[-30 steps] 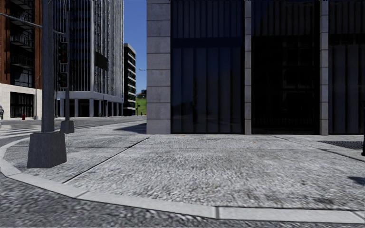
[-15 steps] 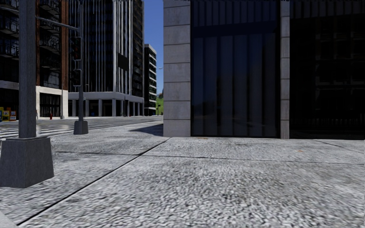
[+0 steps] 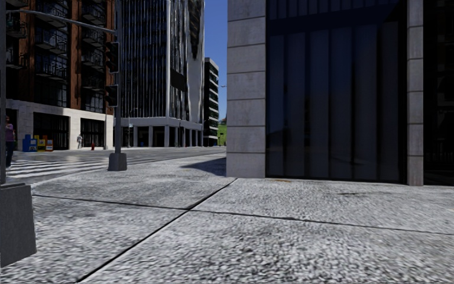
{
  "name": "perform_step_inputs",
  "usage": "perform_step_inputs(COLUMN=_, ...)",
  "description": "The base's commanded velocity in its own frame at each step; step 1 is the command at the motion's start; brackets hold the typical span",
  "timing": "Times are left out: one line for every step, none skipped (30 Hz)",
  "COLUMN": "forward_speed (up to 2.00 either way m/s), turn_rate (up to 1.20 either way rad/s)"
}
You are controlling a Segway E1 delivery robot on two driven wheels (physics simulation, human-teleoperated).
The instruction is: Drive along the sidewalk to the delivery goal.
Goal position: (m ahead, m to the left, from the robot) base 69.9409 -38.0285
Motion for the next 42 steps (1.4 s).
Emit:
perform_step_inputs(forward_speed=1.54, turn_rate=0.37)
perform_step_inputs(forward_speed=1.52, turn_rate=0.37)
perform_step_inputs(forward_speed=1.51, turn_rate=0.37)
perform_step_inputs(forward_speed=1.48, turn_rate=0.37)
perform_step_inputs(forward_speed=1.45, turn_rate=0.37)
perform_step_inputs(forward_speed=1.45, turn_rate=0.37)
perform_step_inputs(forward_speed=1.44, turn_rate=0.37)
perform_step_inputs(forward_speed=1.43, turn_rate=0.37)
perform_step_inputs(forward_speed=1.42, turn_rate=0.37)
perform_step_inputs(forward_speed=1.42, turn_rate=0.37)
perform_step_inputs(forward_speed=1.42, turn_rate=0.37)
perform_step_inputs(forward_speed=1.42, turn_rate=0.37)
perform_step_inputs(forward_speed=1.42, turn_rate=0.37)
perform_step_inputs(forward_speed=1.42, turn_rate=0.37)
perform_step_inputs(forward_speed=1.42, turn_rate=0.37)
perform_step_inputs(forward_speed=1.42, turn_rate=0.37)
perform_step_inputs(forward_speed=1.42, turn_rate=0.37)
perform_step_inputs(forward_speed=1.44, turn_rate=0.37)
perform_step_inputs(forward_speed=1.60, turn_rate=0.37)
perform_step_inputs(forward_speed=2.00, turn_rate=0.37)
perform_step_inputs(forward_speed=2.00, turn_rate=0.36)
perform_step_inputs(forward_speed=2.00, turn_rate=0.36)
perform_step_inputs(forward_speed=2.00, turn_rate=0.36)
perform_step_inputs(forward_speed=2.00, turn_rate=0.32)
perform_step_inputs(forward_speed=2.00, turn_rate=0.27)
perform_step_inputs(forward_speed=2.00, turn_rate=0.21)
perform_step_inputs(forward_speed=2.00, turn_rate=0.21)
perform_step_inputs(forward_speed=2.00, turn_rate=0.13)
perform_step_inputs(forward_speed=2.00, turn_rate=0.00)
perform_step_inputs(forward_speed=2.00, turn_rate=0.00)
perform_step_inputs(forward_speed=2.00, turn_rate=0.00)
perform_step_inputs(forward_speed=2.00, turn_rate=0.00)
perform_step_inputs(forward_speed=2.00, turn_rate=0.00)
perform_step_inputs(forward_speed=2.00, turn_rate=0.00)
perform_step_inputs(forward_speed=2.00, turn_rate=0.00)
perform_step_inputs(forward_speed=2.00, turn_rate=0.00)
perform_step_inputs(forward_speed=2.00, turn_rate=0.00)
perform_step_inputs(forward_speed=2.00, turn_rate=0.00)
perform_step_inputs(forward_speed=2.00, turn_rate=0.00)
perform_step_inputs(forward_speed=2.00, turn_rate=0.00)
perform_step_inputs(forward_speed=2.00, turn_rate=0.00)
perform_step_inputs(forward_speed=2.00, turn_rate=0.00)
